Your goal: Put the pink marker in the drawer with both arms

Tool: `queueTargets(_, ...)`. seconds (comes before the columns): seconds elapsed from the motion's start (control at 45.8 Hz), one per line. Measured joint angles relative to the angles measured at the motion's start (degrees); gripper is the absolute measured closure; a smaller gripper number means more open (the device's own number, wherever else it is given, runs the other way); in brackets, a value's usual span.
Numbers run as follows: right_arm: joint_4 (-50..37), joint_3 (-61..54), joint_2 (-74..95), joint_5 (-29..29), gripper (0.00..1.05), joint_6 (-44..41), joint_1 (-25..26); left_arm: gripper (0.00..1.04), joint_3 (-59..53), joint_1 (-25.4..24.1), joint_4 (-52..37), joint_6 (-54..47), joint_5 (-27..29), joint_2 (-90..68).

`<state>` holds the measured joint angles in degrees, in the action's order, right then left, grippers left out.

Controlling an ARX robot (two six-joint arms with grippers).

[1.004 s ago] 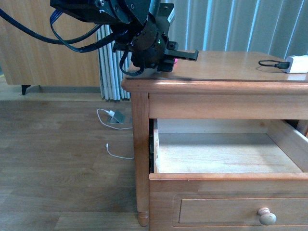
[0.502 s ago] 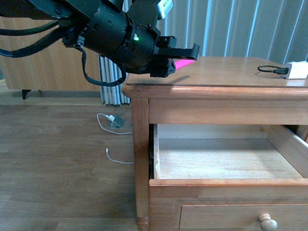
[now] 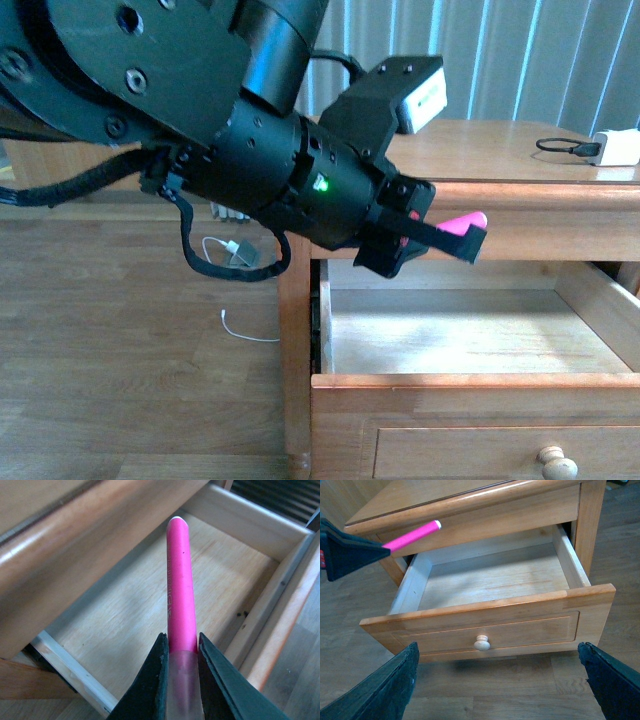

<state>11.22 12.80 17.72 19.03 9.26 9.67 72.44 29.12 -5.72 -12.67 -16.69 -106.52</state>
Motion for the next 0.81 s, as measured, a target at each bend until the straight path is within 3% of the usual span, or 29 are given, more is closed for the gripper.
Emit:
queueTargets(0.655, 0.0, 0.0, 0.0, 0.0, 0.08, 0.0, 0.0, 0.91, 9.4, 1.2, 2.9, -1.7, 3.1, -15.8)
queueTargets(0.807, 0.0, 0.0, 0.0, 0.0, 0.08, 0.0, 0.0, 0.67, 9.5, 1.3, 2.6, -1.4, 4.5, -16.6)
